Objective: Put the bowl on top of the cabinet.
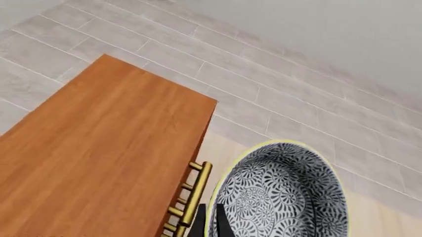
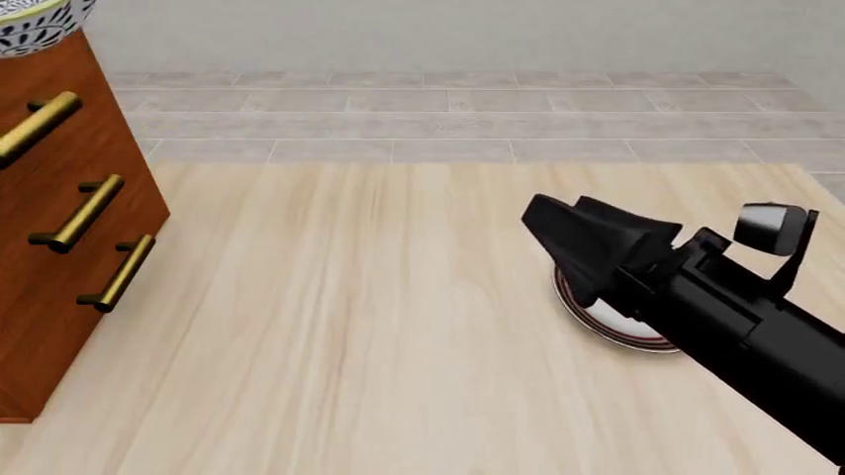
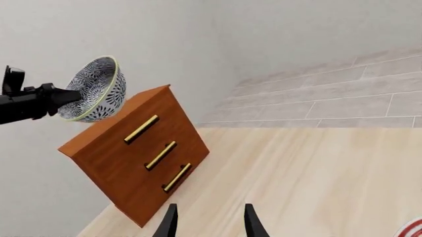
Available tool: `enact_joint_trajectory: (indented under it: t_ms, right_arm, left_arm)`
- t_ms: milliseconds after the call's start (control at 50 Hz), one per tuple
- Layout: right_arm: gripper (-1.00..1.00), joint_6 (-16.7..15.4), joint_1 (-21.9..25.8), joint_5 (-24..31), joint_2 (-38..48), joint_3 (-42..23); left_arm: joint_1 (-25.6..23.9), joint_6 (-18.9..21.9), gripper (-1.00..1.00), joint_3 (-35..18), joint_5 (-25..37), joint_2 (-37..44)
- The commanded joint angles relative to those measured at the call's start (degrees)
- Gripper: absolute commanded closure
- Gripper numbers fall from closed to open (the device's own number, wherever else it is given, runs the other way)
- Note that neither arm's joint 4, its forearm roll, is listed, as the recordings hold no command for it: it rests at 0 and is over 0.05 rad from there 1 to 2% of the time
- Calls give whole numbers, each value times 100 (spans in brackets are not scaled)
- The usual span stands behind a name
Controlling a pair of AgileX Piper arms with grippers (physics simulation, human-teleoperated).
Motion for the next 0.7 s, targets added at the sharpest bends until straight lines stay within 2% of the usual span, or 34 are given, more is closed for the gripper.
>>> enact_joint_trajectory:
  t_ms: [20,160,380,400,700]
  right_arm:
    - [-100,1,1,-37,65,-15]
    - [-100,-11,6,-53,118,-33]
    - [-100,-30,15,32,-20,33]
    - [-100,-35,17,37,-13,24]
    - [-100,-68,36,26,41,9]
  left_arm:
    - [411,-28,100,-138,-38,76]
    - [573,-75,100,-14,-159,84]
    - [924,-123,100,685,-659,139]
    - [955,-216,100,771,-698,157]
    - [1362,-338,100,949,-971,245]
